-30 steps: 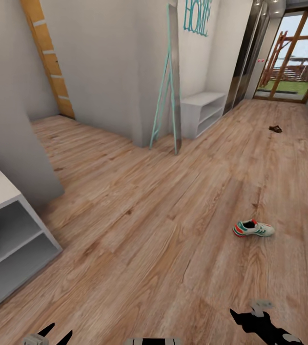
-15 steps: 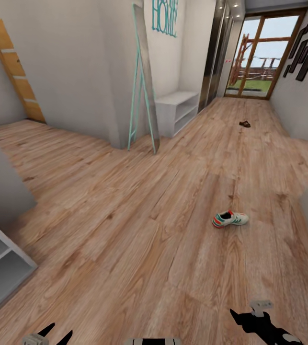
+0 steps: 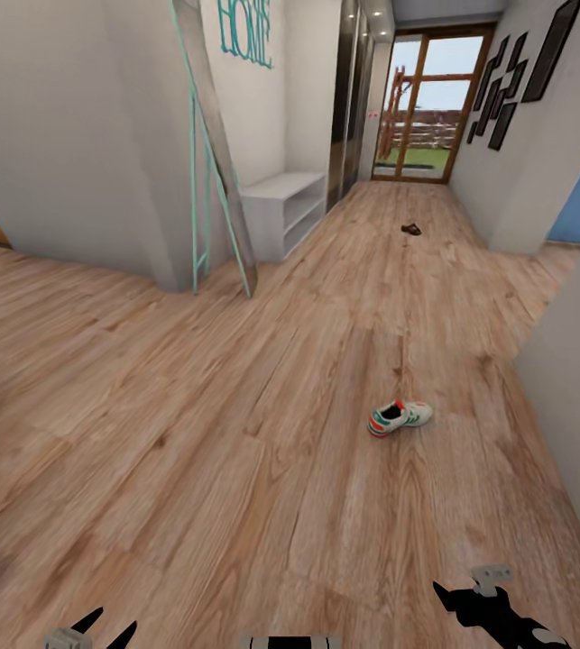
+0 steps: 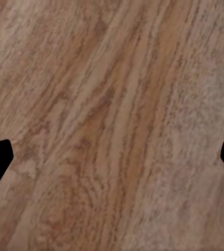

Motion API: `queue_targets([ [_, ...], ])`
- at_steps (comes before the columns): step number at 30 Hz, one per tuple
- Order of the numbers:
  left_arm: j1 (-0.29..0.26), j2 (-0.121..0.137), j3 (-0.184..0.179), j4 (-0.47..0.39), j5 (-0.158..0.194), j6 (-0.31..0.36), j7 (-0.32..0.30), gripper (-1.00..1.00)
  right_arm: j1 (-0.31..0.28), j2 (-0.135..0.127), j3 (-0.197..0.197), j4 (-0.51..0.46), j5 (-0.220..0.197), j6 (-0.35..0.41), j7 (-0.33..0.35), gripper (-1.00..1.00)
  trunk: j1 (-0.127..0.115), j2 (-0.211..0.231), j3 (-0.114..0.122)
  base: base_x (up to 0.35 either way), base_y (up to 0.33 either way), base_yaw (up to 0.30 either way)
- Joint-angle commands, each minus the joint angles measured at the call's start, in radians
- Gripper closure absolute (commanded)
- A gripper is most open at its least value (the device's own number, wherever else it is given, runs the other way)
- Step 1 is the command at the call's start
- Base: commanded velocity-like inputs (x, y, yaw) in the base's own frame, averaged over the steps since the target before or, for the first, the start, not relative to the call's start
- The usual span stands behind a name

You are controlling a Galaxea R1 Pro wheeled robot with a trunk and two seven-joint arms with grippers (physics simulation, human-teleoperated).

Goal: Pick up the two gym shoes and the two sandals from the corridor floor and place them onto the hallstand (shoe rack) in the corridor, making sure they are on the rack and not on the floor. Arrange them so the two gym shoes are next to each other and the two sandals are next to each other.

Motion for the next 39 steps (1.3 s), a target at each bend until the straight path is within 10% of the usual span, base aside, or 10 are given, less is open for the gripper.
queue_targets([
  [1,0.000,0.000,0.002,0.001,0.003,-0.004,-0.005,-1.00,-0.001,0.000,0.000,0.002,-0.008,-0.001,0.007,-1.00,0.000,0.000,-0.001,0.332,0.000,-0.300],
  [39,0.000,0.000,0.002,0.001,0.004,-0.004,-0.005,-1.00,0.000,0.000,0.000,0.002,-0.008,-0.001,0.007,-1.00,0.000,0.000,-0.001,0.308,0.160,-0.300],
])
